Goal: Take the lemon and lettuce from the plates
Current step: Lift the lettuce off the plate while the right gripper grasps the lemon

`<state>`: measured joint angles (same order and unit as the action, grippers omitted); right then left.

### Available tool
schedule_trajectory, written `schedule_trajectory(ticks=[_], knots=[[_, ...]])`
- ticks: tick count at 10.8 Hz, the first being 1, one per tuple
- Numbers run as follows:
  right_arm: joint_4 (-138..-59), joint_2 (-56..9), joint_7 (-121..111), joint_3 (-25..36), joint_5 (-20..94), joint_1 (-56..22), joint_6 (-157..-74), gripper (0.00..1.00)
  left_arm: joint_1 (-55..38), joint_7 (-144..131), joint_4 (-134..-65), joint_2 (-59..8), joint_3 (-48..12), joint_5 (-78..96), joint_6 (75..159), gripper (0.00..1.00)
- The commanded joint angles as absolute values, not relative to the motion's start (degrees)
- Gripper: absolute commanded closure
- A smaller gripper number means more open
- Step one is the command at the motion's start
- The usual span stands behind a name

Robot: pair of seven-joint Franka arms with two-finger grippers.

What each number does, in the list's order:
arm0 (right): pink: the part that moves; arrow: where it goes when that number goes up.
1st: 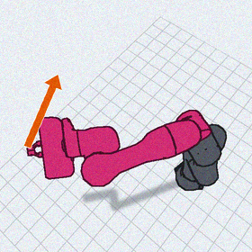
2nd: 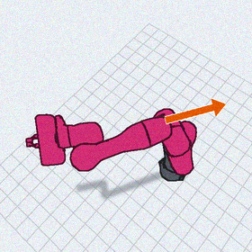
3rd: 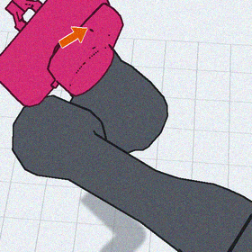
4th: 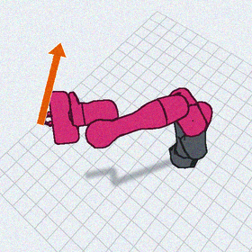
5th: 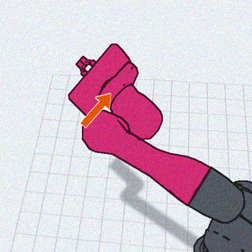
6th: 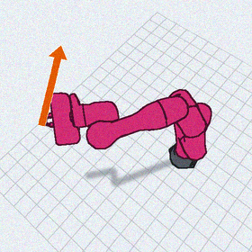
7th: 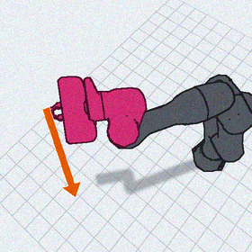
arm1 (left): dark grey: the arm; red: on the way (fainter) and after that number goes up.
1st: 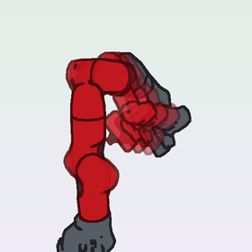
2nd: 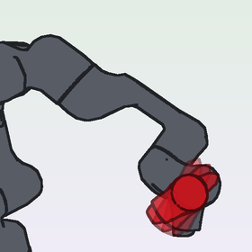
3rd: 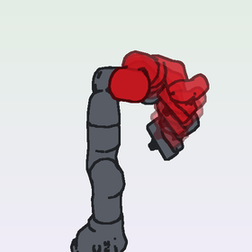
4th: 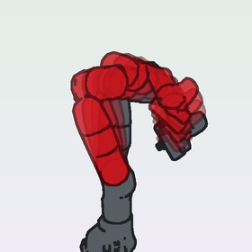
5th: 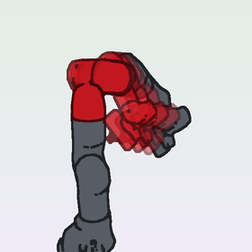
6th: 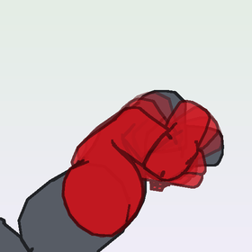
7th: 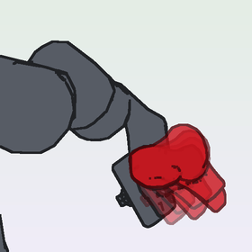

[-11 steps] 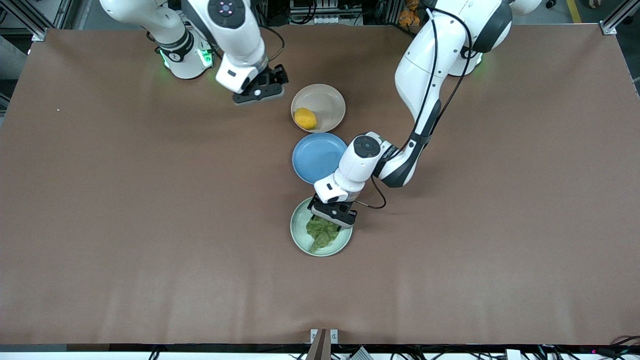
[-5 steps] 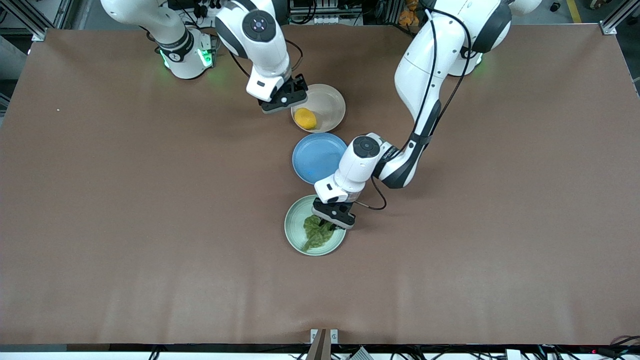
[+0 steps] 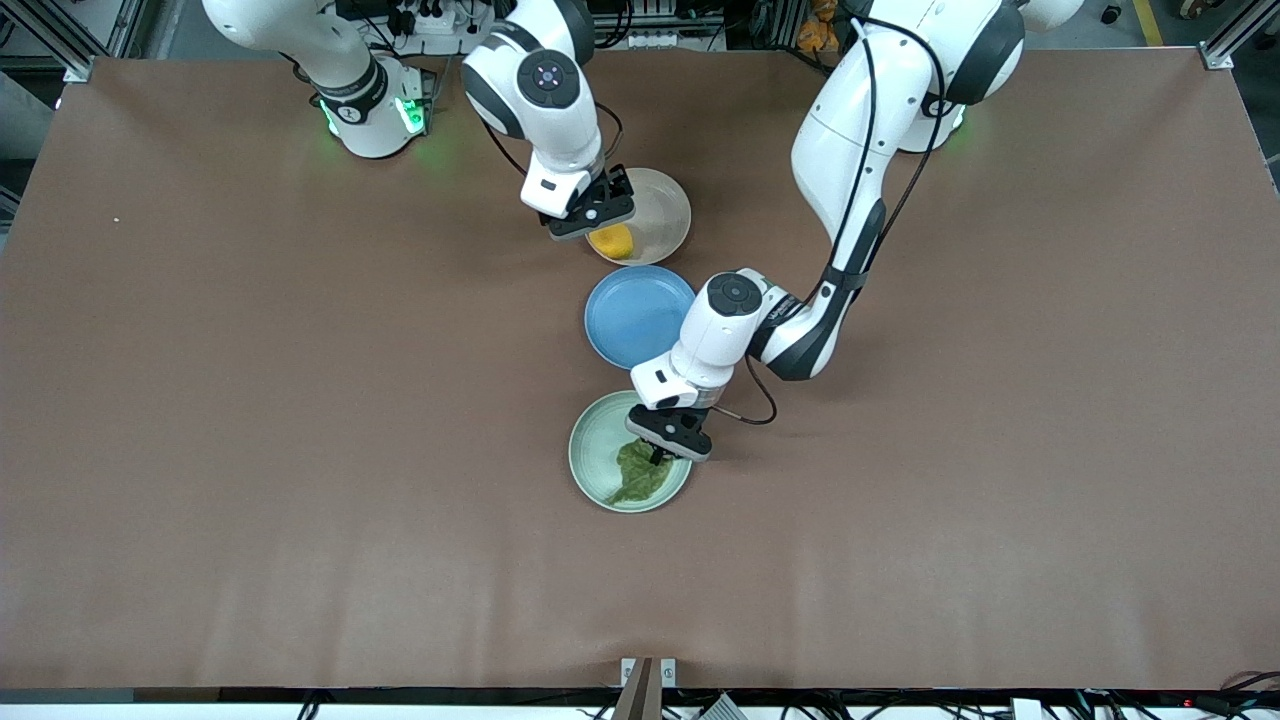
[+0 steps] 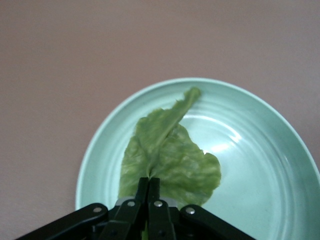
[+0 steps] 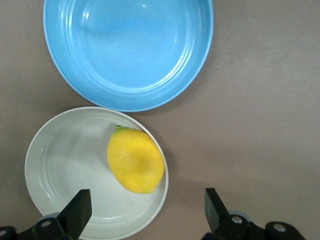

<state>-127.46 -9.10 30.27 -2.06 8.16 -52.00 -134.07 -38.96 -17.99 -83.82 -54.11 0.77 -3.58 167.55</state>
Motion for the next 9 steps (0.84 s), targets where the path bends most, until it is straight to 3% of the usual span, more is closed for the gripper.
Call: schedule_trajectory(ticks=[1,6,9], knots=[[-127.5,-13.3,33.0,-1.6,8.1,-54.7,-138.8,0.0,-37.5,-18.1,-83.7,-48.8,1.3,-5.1,160.0,1.0],[-127.5,-18.1,36.2,-1.2,6.2,-56.9,-143.2,0.0,-29.6,-17.3,-85.4,-34.2,0.2,-4.1,140.1,1.0],[-127.6,-19.4,37.9,-1.1,2.6,-56.9,-143.8,0.0,-16.5,-5.4,-86.0,-29.5,-6.0,-3.0,127.9,1.0]])
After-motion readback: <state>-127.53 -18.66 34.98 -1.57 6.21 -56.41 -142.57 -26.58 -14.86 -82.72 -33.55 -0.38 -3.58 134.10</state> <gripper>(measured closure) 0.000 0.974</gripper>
